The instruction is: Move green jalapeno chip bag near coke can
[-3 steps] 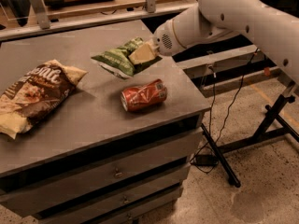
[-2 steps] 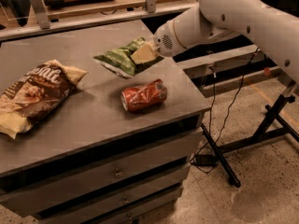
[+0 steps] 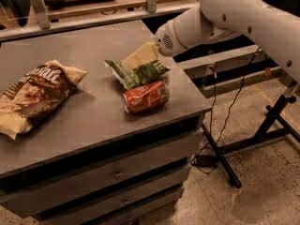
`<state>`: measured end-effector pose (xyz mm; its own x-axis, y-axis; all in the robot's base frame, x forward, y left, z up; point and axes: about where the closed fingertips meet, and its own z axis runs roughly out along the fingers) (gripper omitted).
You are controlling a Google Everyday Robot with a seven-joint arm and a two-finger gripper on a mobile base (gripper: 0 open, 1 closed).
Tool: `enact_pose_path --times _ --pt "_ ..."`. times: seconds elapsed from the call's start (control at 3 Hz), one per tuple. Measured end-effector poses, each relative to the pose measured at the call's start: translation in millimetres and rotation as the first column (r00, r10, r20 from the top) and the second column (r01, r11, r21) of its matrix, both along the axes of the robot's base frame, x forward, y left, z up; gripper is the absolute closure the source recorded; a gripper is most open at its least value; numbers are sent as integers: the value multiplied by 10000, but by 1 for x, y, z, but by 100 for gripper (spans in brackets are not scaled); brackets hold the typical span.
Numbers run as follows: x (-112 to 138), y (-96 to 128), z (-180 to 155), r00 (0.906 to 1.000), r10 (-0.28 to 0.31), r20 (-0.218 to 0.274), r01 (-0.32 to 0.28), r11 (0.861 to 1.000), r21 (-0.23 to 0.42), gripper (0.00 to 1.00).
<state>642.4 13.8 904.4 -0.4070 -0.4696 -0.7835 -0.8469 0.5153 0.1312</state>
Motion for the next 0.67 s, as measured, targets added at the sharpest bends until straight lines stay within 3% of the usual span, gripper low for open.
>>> enact_pose_path --times 0.33,0.67 --pt "15 -6 14 9964 -340 781 337 9994 48 0" --pt "37 -19 33 9796 -932 1782 919 9956 156 0"
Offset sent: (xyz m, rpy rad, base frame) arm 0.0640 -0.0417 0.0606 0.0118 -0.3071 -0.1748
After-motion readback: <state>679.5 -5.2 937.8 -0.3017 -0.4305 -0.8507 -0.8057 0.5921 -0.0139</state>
